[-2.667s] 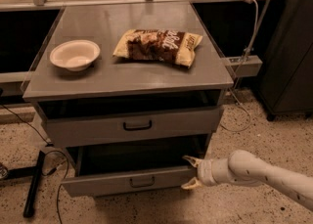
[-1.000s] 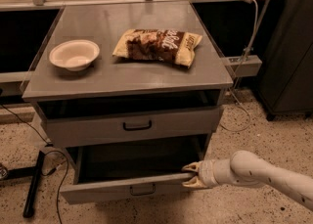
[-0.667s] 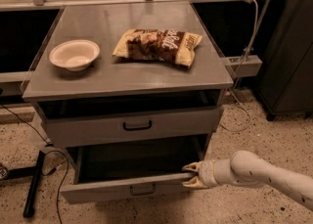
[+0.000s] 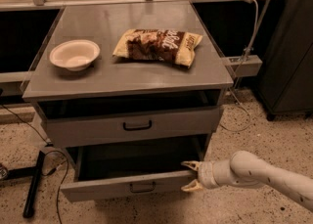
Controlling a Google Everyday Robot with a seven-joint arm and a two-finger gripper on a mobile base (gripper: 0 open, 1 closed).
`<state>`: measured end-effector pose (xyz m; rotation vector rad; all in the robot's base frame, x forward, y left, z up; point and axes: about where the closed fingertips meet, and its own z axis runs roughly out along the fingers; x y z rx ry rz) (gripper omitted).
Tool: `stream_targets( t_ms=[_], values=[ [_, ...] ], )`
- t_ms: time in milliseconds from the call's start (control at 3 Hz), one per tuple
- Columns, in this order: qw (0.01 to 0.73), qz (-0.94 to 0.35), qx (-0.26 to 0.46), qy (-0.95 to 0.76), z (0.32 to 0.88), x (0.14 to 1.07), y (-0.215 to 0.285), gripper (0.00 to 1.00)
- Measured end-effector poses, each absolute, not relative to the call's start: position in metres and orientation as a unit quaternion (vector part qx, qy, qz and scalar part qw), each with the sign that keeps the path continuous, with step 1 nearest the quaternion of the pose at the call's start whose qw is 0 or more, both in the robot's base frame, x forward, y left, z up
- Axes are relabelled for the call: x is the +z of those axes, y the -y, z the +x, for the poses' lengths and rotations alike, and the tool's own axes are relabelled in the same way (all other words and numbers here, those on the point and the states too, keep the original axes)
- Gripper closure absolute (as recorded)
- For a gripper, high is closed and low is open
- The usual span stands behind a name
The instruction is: Open middle drawer
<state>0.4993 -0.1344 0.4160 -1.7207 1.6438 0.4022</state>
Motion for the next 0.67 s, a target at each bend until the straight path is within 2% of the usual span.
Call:
stream_targets(
  t_ms=[333, 667],
  values=[
    [0.354, -0.659, 0.166, -0.643, 0.4749, 0.409, 0.1471, 0.6],
    [0.354, -0.659, 0.166, -0.643, 0.4748, 0.4177, 0.1467, 0.84]
  ],
)
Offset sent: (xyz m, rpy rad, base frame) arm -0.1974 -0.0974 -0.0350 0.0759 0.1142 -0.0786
